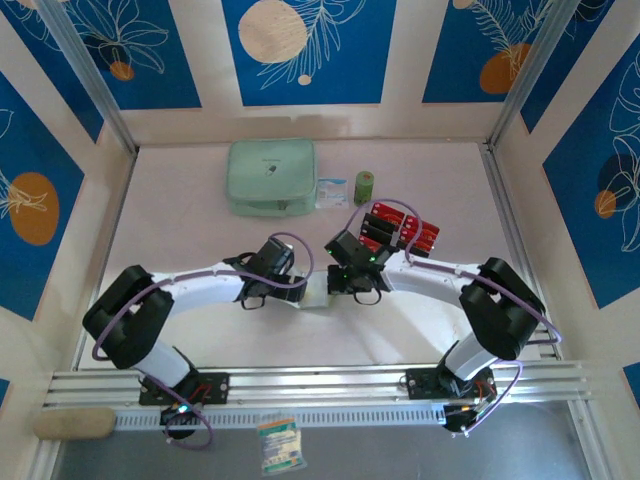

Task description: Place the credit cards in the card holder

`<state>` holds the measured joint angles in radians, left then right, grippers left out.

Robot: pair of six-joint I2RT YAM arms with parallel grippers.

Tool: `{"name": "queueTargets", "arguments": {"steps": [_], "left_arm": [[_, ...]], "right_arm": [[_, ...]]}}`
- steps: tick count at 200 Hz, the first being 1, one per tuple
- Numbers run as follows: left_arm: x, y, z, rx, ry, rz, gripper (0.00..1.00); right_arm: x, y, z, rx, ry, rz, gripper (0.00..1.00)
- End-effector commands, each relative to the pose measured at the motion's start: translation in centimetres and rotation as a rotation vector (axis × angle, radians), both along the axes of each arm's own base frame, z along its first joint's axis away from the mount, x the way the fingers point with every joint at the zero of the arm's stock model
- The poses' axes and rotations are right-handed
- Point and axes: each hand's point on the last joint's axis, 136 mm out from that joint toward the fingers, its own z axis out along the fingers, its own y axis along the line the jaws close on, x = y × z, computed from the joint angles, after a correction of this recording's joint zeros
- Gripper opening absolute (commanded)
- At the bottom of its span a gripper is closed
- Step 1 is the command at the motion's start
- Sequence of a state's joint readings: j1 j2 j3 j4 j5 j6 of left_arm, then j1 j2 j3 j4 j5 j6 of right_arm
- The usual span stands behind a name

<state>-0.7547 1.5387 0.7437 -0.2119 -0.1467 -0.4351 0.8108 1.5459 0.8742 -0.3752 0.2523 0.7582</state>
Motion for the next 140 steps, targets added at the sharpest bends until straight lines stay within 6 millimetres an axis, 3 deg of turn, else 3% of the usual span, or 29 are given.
{"name": "queueTargets", "arguments": {"steps": [1, 68, 135, 140], "left_arm": [[-0.1, 1.3, -0.3, 0.077, -0.007, 0.016, 1.0], [-0.7, 3.0, -0.3, 0.069, -0.031, 0.096, 1.0], [-0.9, 1.7, 0.7, -0.053, -0.059, 0.086, 1.0], [-0.9, 1.5, 0.8, -0.06, -0.06, 0.082, 1.0]], "right_arm": [[-0.2, -0.7, 0.2, 0.017, -0.001, -0.005, 0.0], [-0.6, -2.7, -1.5, 0.026, 0.037, -0.058, 0.0], [-0.8, -2.6, -2.0, 0.063, 0.055, -0.056, 0.0], [-0.8, -2.5, -1.9, 0.068, 0.056, -0.053, 0.04]]}}
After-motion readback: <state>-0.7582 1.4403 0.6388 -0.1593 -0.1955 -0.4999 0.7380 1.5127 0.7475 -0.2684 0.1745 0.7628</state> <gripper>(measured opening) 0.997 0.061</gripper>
